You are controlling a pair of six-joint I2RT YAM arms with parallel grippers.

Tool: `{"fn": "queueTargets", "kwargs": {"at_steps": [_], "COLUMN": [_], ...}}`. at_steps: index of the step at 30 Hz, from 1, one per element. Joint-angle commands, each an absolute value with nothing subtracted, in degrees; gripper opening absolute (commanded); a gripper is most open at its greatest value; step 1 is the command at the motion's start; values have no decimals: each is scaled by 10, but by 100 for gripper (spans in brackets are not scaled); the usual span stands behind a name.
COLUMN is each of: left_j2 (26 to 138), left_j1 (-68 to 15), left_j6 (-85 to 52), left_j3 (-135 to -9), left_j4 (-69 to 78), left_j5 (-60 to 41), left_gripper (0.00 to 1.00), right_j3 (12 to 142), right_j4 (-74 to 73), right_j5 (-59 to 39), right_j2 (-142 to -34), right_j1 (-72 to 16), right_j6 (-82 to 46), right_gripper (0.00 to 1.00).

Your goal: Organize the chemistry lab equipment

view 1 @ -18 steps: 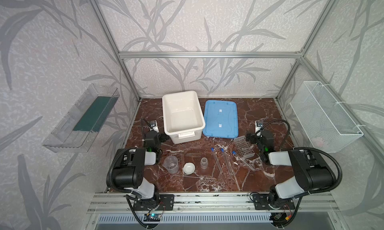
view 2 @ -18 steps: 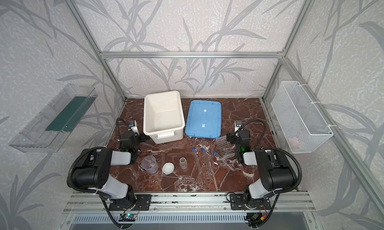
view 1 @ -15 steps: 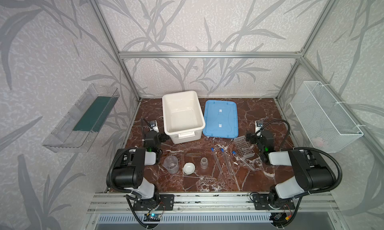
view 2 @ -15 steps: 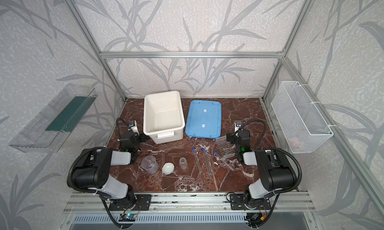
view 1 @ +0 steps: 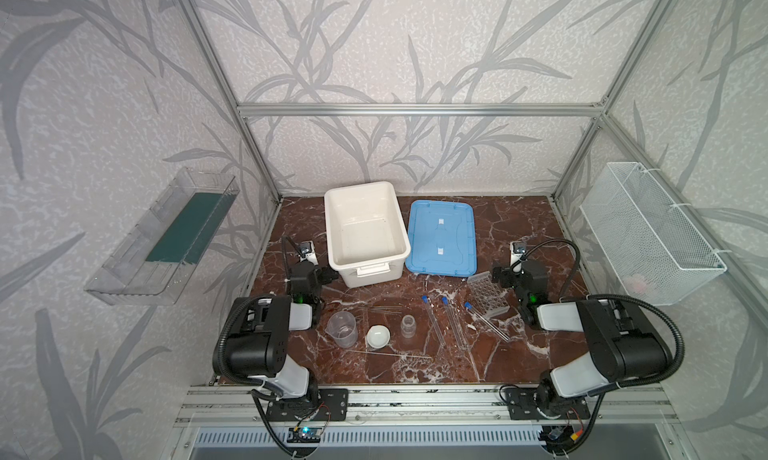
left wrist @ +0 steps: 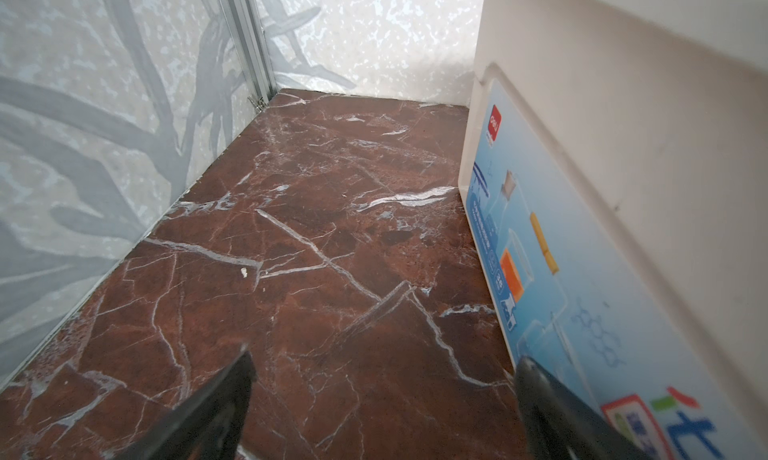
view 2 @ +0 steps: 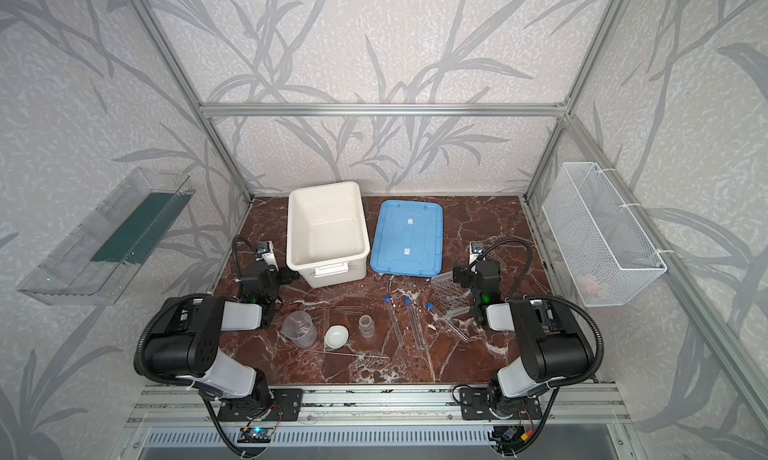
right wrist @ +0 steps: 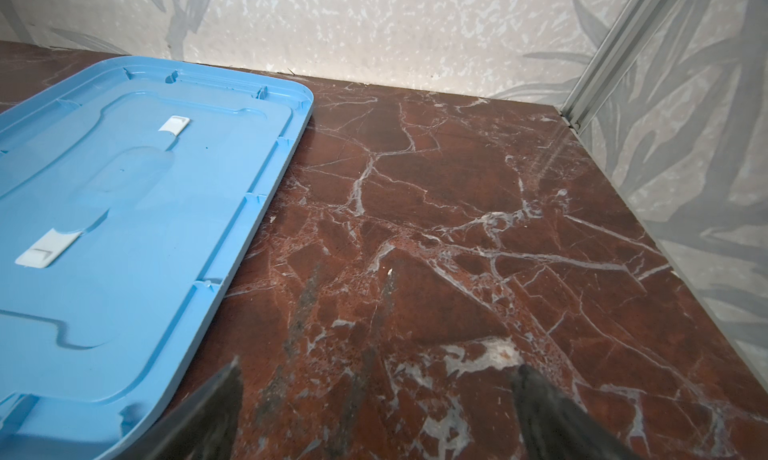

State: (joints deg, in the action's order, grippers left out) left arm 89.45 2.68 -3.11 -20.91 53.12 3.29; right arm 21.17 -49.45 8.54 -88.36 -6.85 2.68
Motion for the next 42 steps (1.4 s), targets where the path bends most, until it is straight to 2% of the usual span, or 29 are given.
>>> {"fn": "queueTargets", "kwargs": {"at_steps": [1,18,26,28,30,33,38,42], "left_j2": [895,896,880,866,860,867,861,849], "left_j1": [25,26,26,25,25,25,25,21], "left_j6": [-22,-22,-65,-72,-77,-71,-71,-64], "left_j3": [-217,-218,-163,-143,-138,-134,-145,-132], "left_j4": [534,534,625,648,649,666,639,662], "left_j5": [30,30,145,165,166,165,164,182], "left_gripper": [99,99,99,99,93,92,94,97], "right_j3": [223,224,209,213,242,275,259,245], "right_j4": [-502,-501,-529,-493,-370,-249,-209,-182], "right_j5": [91,93,103,100,94,74,-6,-31], "right_j2": [-885,-885,-870,-832,-782,-726,-633,-580], "right_j1": [-68,-69,-69,-69,-69,-69,-69,-69], "right_j6": [29,28,24,27,13,-13,-55,-98], "right_gripper": [99,99,99,99,99,99,99,99]}}
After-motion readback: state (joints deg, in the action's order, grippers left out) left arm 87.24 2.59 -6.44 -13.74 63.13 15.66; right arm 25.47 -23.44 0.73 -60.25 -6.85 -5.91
